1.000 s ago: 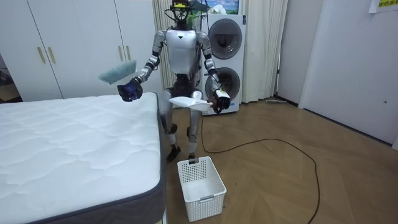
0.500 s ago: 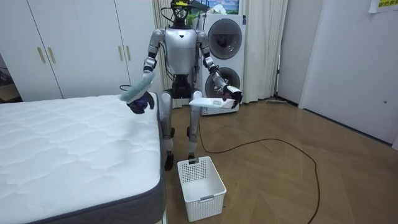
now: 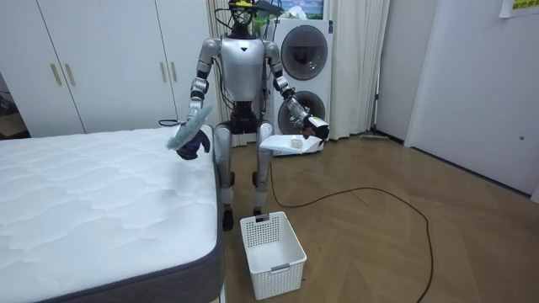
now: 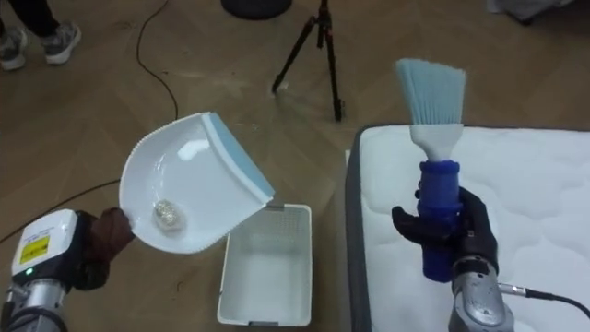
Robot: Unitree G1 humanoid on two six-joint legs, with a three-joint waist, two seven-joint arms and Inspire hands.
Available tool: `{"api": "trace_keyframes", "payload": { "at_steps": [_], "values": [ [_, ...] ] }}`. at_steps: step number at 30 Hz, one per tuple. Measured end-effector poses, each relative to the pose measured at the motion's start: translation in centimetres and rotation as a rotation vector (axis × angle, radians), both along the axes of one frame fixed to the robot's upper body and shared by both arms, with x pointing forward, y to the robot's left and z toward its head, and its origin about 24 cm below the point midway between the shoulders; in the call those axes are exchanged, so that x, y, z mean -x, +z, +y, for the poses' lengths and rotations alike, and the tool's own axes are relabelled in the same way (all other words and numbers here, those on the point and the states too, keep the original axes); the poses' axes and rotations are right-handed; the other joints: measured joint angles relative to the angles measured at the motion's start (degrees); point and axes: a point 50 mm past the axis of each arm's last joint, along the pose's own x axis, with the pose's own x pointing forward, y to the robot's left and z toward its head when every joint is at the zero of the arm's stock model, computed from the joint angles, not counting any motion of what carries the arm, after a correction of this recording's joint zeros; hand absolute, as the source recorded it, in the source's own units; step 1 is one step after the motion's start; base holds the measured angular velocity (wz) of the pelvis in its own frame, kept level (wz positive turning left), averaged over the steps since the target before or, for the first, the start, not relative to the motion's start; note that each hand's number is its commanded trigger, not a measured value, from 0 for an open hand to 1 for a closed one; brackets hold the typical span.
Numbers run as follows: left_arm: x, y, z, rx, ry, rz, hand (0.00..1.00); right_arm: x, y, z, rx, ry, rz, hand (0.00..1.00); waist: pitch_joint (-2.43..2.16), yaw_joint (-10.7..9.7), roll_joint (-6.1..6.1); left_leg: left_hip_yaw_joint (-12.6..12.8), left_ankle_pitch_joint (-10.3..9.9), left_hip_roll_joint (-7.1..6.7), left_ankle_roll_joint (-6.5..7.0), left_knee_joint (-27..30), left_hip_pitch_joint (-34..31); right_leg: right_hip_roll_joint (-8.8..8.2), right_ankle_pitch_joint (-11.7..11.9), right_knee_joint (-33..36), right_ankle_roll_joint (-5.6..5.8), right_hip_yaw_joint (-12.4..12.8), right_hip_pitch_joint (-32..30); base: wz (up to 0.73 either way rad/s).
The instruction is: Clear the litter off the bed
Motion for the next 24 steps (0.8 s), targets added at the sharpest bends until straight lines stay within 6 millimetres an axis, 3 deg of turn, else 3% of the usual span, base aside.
{"api": "trace_keyframes", "payload": {
  "at_steps": [1,3,8,14,18,24],
  "values": [
    [0.1,-0.1,0.1,0.001,0.008,0.007,1.00,-0.3,0.1,-0.2,0.010,0.001,0.001,0.00,0.19,0.1,0.64,0.0,0.0,0.03,-0.06,0.3,-0.9,0.00,-0.1,0.4,-0.13,-0.2,-1.0,0.03],
    [0.1,-0.2,0.1,0.005,0.012,0.018,1.00,-0.3,-0.1,-0.5,0.022,-0.004,0.014,0.00,0.15,0.1,1.22,0.1,0.2,0.11,-0.35,0.3,-2.3,-0.08,-0.2,1.6,-0.24,-0.1,-2.9,-0.02],
    [0.5,-0.7,0.9,-0.013,0.019,0.075,1.00,-0.2,-0.4,-0.6,0.062,0.016,0.042,0.00,0.19,-0.1,1.41,0.5,0.4,-0.07,-0.62,0.0,-3.5,-0.66,-1.6,5.5,-0.33,0.3,-6.1,-0.04],
    [-1.8,0.2,1.2,-0.038,-0.014,0.061,1.00,-1.8,0.5,-1.0,0.106,0.026,0.017,0.00,0.40,-0.7,2.16,1.0,1.5,-0.89,-0.76,0.2,-6.4,-2.18,-3.2,11.2,-0.49,0.4,-11.7,0.00],
    [-3.0,0.2,1.3,-0.049,-0.032,0.073,1.00,-3.1,1.5,-1.4,0.156,0.015,-0.029,0.00,0.86,-1.7,3.92,2.4,1.7,-1.29,-0.64,1.1,-9.2,-3.17,-4.2,14.4,-0.47,0.5,-15.5,-0.08],
    [-3.3,0.5,2.7,-0.091,-0.015,0.102,1.00,-2.3,0.3,-2.3,0.189,-0.021,0.039,0.00,0.87,-3.7,5.18,2.5,1.8,-1.71,-0.67,2.5,-13.2,-3.68,-4.9,17.4,-0.58,0.5,-20.2,0.02]
  ]
}}
